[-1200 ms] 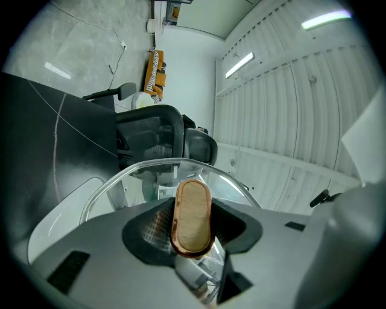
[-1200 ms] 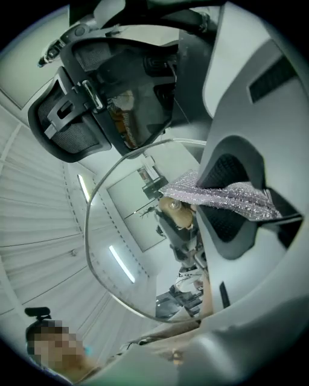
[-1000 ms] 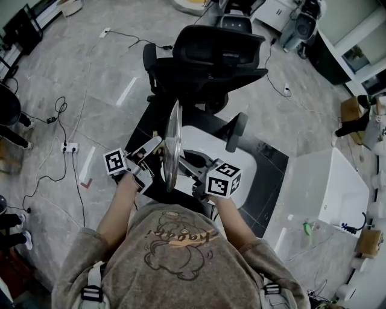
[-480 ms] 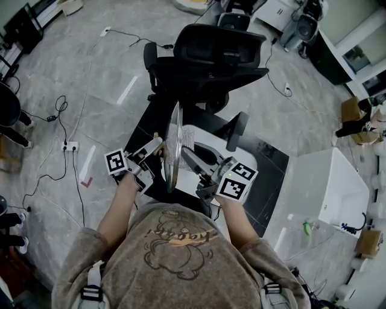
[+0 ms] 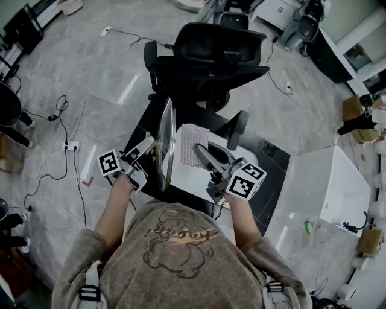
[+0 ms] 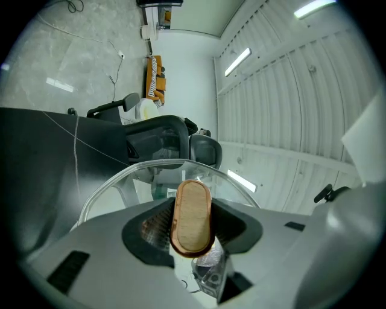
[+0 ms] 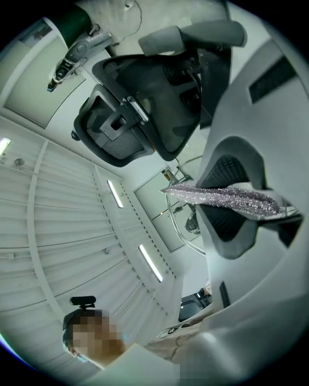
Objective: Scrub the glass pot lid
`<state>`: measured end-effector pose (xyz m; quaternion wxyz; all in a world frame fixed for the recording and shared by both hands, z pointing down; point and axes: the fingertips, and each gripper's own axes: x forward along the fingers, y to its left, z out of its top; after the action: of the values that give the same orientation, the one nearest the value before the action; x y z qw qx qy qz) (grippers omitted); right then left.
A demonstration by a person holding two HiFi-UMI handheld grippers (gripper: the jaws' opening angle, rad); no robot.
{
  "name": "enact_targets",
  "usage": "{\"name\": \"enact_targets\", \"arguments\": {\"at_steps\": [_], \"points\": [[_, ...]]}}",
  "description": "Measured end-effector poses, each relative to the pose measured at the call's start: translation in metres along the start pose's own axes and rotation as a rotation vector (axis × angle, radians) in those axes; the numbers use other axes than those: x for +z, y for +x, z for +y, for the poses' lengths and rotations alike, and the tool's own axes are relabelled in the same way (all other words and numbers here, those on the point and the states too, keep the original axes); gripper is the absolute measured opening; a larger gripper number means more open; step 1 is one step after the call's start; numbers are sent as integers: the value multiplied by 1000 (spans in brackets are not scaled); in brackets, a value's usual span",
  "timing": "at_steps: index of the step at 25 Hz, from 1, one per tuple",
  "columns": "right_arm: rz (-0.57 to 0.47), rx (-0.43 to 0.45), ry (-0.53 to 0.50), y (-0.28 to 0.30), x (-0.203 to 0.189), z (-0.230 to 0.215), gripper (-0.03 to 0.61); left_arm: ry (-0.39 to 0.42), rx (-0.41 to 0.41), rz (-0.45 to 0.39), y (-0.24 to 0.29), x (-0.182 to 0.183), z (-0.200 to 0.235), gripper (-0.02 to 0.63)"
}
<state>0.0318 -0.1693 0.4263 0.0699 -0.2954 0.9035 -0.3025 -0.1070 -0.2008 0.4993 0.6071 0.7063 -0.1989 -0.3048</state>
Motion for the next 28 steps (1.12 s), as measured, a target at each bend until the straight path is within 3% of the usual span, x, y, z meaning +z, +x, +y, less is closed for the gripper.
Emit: {"name": "enact_targets", "arguments": {"at_steps": [5, 8, 10, 15, 20, 23, 28], "points": [[-18, -111, -3, -32, 5, -33, 87, 12, 17, -42, -18, 11, 0, 181], [-28, -136, 4, -37, 2, -40, 87, 62, 66, -58, -20, 15, 0, 181], [-25, -138, -1, -36, -2, -41, 87, 153, 132, -51, -19, 19, 0, 181], [-13, -161, -10, -35, -11, -44, 87, 541, 384, 30, -17, 31, -2, 181], [1, -190, -30, -37, -15, -49, 87, 902, 690, 144, -17, 35, -5, 181], [1, -191, -27, -36, -17, -48, 87, 990, 755, 197, -17, 36, -2, 181], [-10, -195, -14, -36, -18, -46, 87, 999, 786, 244, -13, 37, 18, 181]]}}
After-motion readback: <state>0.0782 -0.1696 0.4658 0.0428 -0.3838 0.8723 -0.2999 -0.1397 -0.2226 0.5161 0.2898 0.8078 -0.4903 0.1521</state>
